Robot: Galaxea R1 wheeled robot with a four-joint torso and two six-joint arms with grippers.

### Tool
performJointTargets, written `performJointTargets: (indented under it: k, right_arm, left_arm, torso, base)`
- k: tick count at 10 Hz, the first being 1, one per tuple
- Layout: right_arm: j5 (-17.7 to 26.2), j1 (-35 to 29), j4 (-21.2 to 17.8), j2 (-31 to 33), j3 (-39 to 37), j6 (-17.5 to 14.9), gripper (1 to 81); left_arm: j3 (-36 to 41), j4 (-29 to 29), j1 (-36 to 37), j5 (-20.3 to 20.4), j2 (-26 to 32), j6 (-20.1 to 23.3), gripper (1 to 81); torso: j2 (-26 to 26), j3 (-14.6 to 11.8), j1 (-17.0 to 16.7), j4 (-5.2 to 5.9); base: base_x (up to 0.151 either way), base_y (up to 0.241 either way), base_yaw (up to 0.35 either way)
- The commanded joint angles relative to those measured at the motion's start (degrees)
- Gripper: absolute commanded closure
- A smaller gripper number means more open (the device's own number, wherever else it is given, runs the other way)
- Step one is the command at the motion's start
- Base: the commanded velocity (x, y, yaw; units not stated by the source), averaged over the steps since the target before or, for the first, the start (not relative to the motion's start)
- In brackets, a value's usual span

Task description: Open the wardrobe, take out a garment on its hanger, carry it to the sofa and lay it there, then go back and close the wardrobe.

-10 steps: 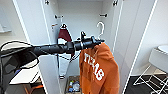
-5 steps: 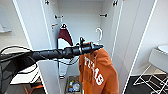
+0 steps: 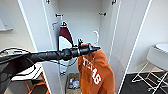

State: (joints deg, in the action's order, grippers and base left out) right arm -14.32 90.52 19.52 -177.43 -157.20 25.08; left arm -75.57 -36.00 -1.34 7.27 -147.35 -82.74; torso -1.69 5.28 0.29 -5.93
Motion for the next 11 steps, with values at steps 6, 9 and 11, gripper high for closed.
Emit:
performJointTargets:
  k: [6, 9, 11]
  right_arm:
    - [3.16, 0.33, -0.01, -0.14, 0.32, -0.12, 1.0]
    - [3.16, 0.33, -0.09, -0.14, 0.32, -0.12, 1.0]
    - [3.16, 0.42, -0.09, -0.14, 0.32, -0.12, 1.0]
  left_arm:
    - [1.12, -0.83, 11.58, 7.32, -0.15, 1.09, 81.1]
    - [1.12, -0.83, 11.14, 7.32, -0.06, 1.09, 81.1]
    - [1.12, -0.83, 10.96, 8.9, 0.12, 1.18, 81.1]
  torso:
    - [-0.26, -0.11, -0.26, 0.0]
    - [-0.19, -0.09, -0.18, 0.0]
    - [-0.19, -0.09, -0.18, 0.0]
  base:
    - [0.0, 0.0, 0.0]
    - [0.0, 0.0, 0.0]
    - [0.0, 0.0, 0.0]
